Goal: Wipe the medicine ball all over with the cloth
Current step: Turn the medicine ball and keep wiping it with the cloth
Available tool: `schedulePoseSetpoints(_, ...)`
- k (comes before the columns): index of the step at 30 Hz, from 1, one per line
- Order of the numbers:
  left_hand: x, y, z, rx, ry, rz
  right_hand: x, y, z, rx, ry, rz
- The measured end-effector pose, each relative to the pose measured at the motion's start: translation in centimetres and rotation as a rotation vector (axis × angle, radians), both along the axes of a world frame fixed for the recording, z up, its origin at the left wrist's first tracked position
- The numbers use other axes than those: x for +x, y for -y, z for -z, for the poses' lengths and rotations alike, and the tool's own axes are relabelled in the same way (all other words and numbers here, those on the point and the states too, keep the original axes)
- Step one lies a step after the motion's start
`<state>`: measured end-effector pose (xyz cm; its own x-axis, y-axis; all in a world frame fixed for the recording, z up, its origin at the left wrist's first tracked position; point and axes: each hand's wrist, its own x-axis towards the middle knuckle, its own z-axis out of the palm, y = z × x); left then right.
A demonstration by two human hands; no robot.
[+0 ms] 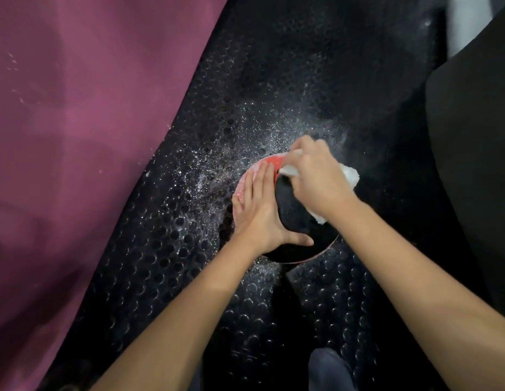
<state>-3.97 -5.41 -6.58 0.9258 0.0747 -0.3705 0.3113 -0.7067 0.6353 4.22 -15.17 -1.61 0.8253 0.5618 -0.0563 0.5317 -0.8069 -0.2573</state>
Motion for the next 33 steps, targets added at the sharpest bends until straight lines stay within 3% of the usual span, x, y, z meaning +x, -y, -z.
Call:
schedulePoseSetpoints(2,-0.1,-0.1,0.2,-0.009,0.008,-0.007,-1.0,0.0,0.1,-0.024,0.018,-0.142)
schedulePoseSetpoints(6,0.0,0.3,-0.1,0.015,-0.006,0.013,0.7,0.3,0.0,0.003,-0.003,0.023)
schedulePoseSetpoints(10,-0.4,-0.1,0.2,-0.007,0.017,-0.009,-1.2,-0.3,0.2,-0.022,0.032,-0.145)
schedulePoseSetpoints(16,-0.5,-0.1,0.1,-0.017,0.024,0.008,3.1,1.7,1.2,0.103,-0.120,0.172)
schedulePoseSetpoints(27,-0.1,-1.6,0.1,-0.021,0.035,0.106,1.5,-0.1,1.0,0.044,-0.014,0.117)
schedulePoseSetpoints(30,-0.7,-1.6,0.4,-0.030,0.048,0.090,-0.7,0.7,0.9,0.034,0.034,-0.012)
schedulePoseSetpoints(33,-1.4,-1.5,0.8,-0.026,0.076,0.105,0.4,3.5,1.5,0.087,-0.032,0.186)
